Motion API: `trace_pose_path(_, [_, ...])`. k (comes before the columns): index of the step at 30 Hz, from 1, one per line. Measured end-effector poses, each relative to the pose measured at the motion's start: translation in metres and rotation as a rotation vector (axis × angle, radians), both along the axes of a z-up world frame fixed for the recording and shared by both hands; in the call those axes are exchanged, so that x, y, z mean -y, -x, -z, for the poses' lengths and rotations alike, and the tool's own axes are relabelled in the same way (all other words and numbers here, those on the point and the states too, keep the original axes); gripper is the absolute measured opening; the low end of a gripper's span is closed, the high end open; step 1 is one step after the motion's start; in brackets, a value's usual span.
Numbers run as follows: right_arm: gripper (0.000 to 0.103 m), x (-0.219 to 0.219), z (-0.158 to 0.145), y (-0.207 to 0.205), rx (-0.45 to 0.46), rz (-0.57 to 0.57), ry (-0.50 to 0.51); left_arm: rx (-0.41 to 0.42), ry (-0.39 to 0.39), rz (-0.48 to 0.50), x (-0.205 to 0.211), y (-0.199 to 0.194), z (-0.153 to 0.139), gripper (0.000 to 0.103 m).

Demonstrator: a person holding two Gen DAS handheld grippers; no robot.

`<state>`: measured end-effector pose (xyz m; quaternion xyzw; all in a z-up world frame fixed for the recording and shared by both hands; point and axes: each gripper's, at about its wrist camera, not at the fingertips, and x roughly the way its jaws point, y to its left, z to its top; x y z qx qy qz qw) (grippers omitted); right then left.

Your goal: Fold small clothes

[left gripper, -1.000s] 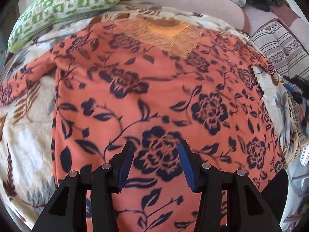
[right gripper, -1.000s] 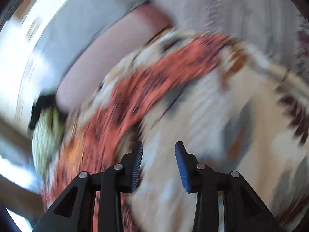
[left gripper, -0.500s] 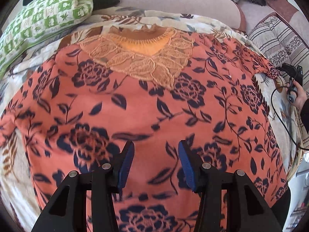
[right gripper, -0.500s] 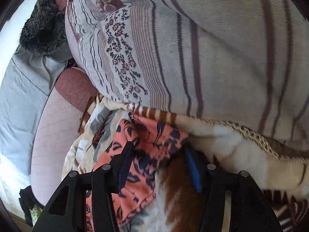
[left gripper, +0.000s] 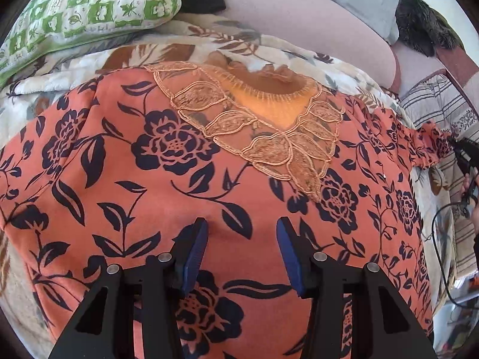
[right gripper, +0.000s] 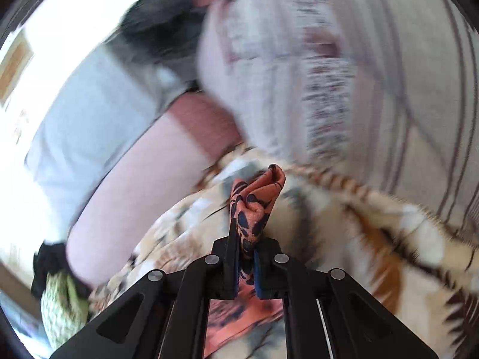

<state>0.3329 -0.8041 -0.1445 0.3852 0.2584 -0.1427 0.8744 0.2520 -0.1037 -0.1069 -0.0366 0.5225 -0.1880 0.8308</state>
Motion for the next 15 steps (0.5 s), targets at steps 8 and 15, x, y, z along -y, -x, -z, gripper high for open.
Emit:
trace_pose_path(8, [0.006,-0.142,-0.015,-0.045,0.026,-0.280,-0.030,-0.027,0.072,-0.069,-0.028,-0.014,-0.012,0.047])
trace_pose_path(15, [0.006,-0.286,-0.010,-0.066,0.053,-0.542,-0.152,-0.047,0.152,-0.127,-0.059,-0.020,-0.026,0.047])
